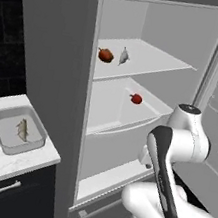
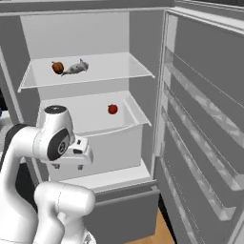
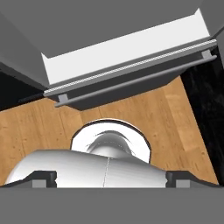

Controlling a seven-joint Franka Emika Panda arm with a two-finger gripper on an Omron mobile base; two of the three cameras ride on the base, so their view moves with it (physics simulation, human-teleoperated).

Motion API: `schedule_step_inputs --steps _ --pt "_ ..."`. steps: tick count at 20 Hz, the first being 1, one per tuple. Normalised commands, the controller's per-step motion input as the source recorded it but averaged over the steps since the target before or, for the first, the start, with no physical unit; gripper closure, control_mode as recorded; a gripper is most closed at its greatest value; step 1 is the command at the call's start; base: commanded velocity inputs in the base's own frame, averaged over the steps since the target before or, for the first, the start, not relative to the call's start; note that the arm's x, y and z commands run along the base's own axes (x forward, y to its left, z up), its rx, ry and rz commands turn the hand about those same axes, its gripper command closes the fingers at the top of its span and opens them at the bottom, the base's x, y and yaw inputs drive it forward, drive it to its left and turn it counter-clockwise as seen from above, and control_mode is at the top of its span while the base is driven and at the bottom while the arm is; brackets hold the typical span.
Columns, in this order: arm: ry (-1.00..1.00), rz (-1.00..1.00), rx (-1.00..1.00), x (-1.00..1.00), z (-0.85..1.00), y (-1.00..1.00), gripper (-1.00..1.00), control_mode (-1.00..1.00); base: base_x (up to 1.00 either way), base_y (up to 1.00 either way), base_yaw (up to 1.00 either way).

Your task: Place one bell pepper and one fish in each tupperware on the nearby counter, to pack two identical lunches.

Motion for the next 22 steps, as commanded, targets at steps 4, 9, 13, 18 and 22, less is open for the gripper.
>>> schedule_step_inputs --steps 4,9,13,18,22 --pt "0.00 0.00 0.00 0.00 0.00 0.00 -1.00 1.00 0.11 -0.38 0.03" --pt "0.00 0.00 0.00 0.00 0.00 0.00 -1.00 1.00 0.28 -0.08 0.08" --pt "0.00 0.00 0.00 0.00 0.00 0.00 -1.00 1.00 0.52 -0.28 0.19" --pt "0.00 0.00 0.00 0.00 0.00 0.00 -1.00 1.00 0.25 -0.36 0.13" --pt "0.00 0.00 0.00 0.00 0.00 0.00 -1.00 1.00 0.24 -0.22 0.02"
